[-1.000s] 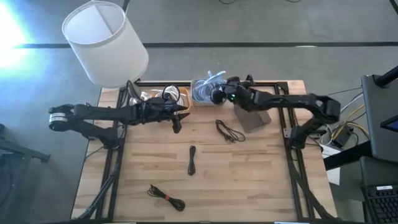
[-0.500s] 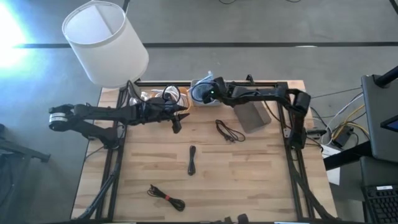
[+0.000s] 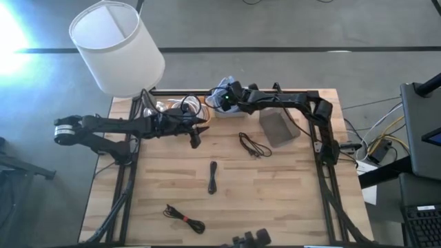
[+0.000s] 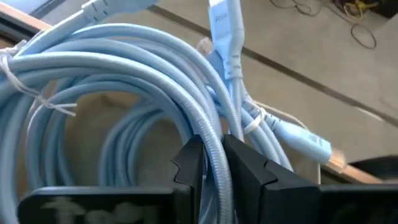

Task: Pick & Place USB Port
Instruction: Put the blue display cable into the gray bin

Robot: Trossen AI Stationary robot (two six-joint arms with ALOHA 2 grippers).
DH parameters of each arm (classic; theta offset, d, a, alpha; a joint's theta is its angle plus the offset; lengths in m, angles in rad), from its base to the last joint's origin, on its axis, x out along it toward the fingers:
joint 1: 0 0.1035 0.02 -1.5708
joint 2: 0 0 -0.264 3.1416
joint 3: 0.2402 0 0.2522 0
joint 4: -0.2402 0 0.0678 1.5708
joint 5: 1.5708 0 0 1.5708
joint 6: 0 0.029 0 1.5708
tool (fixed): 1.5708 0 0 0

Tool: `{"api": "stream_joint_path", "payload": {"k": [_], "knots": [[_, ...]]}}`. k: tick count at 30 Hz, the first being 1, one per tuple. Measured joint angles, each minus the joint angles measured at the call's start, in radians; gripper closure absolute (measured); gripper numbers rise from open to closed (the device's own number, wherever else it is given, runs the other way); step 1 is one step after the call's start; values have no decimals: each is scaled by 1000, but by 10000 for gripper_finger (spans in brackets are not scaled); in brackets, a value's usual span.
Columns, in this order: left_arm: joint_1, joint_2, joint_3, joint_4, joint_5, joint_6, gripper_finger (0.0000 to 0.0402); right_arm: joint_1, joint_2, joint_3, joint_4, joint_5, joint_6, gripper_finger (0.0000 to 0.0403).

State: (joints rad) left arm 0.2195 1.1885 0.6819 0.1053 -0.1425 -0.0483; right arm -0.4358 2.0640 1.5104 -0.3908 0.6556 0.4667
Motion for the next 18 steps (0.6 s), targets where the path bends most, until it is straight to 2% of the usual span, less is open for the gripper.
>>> {"api": "stream_joint_path", "payload": {"k": [7,18], "knots": [[0,0,0,-23,0,-10,259,-8,-19,3,-12,2,-39,311],[-1,0,0,-37,0,-20,259,-8,-27,3,-24,2,-208,264]]}}
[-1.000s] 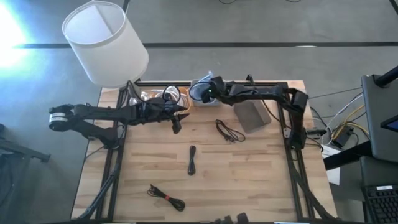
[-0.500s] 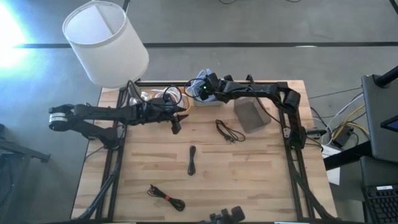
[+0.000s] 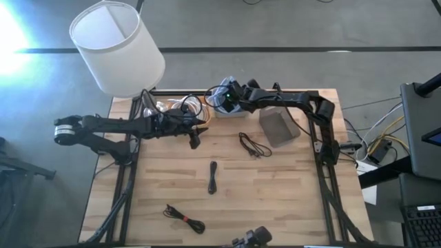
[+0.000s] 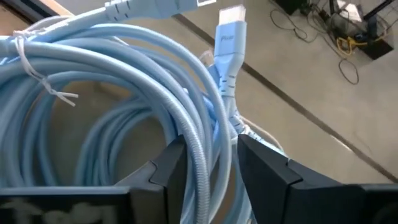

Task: Pick & Place USB Port
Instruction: Put the blue display cable into the gray bin, then put the top black charger cable into the black bin

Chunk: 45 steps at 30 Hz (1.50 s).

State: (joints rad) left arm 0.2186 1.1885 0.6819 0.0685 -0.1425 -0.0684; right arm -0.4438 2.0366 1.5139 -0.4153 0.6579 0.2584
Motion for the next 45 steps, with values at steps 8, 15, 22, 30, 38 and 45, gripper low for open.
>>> {"api": "stream_joint_path", "payload": {"k": [8,15,22,30,38,45], "knots": [[-5,0,0,-7,0,-12,259,28,-43,1,0,-3,-146,241],[-5,0,0,-10,0,-12,259,80,-149,-1,-69,-11,-113,241],[-6,0,0,-18,0,-11,259,216,-216,-17,-324,-184,-4,252],[-6,0,0,-21,0,-11,259,365,-210,-142,-401,-327,78,252],[-6,0,0,-21,0,-11,259,355,-210,-249,-388,-475,152,252],[-6,0,0,-20,0,-17,259,312,-204,-315,-376,-499,154,252]]}}
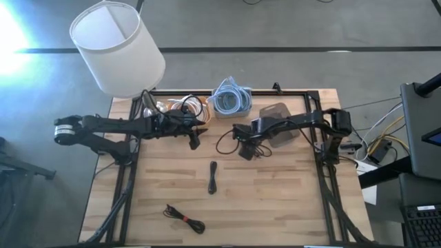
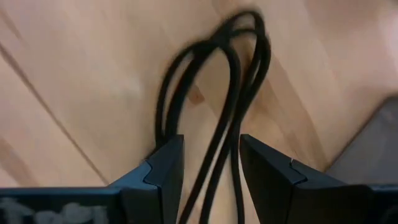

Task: Pick & Place USB Port
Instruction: Put the top black charger cable into the black bin

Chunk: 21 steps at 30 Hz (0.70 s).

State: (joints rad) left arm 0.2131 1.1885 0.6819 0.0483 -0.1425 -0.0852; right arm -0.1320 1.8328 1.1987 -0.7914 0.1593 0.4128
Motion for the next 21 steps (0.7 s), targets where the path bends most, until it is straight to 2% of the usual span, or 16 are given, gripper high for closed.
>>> {"api": "stream_joint_path", "payload": {"k": [7,10,14,19,21], "knots": [[0,0,0,3,0,-2,259,-17,1,-89,148,-3,51,254],[0,0,0,3,0,-5,259,-19,-2,-102,153,-2,103,265],[0,0,0,3,0,-24,259,-18,-5,-103,151,-3,108,302],[0,0,0,3,0,-29,259,-18,-5,-67,117,-4,93,373],[0,0,0,3,0,-29,259,-16,-9,-43,90,-5,86,384]]}}
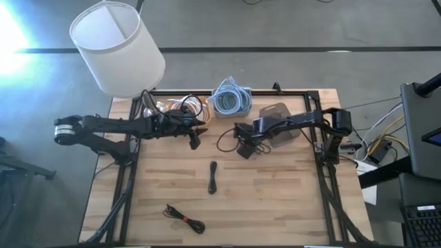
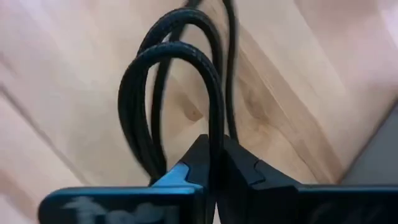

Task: Pick & Place USB Port
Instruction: Put the top black charger cable into the black bin

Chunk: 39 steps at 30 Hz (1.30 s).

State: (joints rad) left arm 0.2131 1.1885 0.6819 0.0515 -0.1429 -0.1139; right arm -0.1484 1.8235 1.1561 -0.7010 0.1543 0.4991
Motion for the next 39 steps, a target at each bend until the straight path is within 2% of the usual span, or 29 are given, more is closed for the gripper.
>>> {"api": "stream_joint_path", "payload": {"k": [12,15,18,22,28,34,39], "knots": [[0,0,0,0,0,-14,259,7,-11,280,-281,7,-43,389],[0,0,0,0,0,-16,259,7,-24,323,-388,105,-35,389],[0,0,0,0,0,-17,259,5,-55,331,-518,227,48,389],[0,0,0,0,0,-17,259,-3,-128,271,-598,294,180,389],[0,0,0,0,0,-18,259,-33,-221,115,-574,350,296,390],[0,0,0,1,0,-19,259,-93,-257,-48,-378,430,272,390],[0,0,0,1,-4,-37,259,-146,-256,-165,-169,419,195,390]]}}
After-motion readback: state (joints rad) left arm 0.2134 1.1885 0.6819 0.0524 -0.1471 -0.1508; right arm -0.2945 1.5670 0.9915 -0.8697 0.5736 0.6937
